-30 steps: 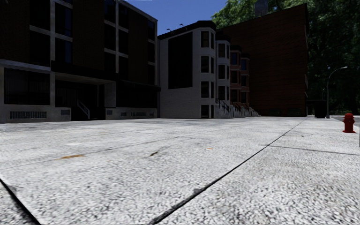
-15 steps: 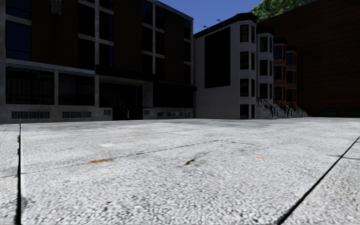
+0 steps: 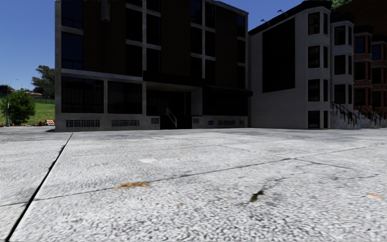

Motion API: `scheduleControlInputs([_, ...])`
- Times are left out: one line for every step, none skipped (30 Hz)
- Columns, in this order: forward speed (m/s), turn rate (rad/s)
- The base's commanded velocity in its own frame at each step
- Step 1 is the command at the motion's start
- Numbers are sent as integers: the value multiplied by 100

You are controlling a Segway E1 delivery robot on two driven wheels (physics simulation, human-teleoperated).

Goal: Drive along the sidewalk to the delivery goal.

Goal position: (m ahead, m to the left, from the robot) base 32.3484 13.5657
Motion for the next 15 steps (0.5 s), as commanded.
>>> scheduleControlInputs([159, 51])
scheduleControlInputs([159, 51])
scheduleControlInputs([163, 51])
scheduleControlInputs([166, 51])
scheduleControlInputs([170, 51])
scheduleControlInputs([171, 53])
scheduleControlInputs([172, 54])
scheduleControlInputs([172, 54])
scheduleControlInputs([172, 55])
scheduleControlInputs([173, 55])
scheduleControlInputs([175, 55])
scheduleControlInputs([176, 55])
scheduleControlInputs([177, 55])
scheduleControlInputs([178, 55])
scheduleControlInputs([178, 55])
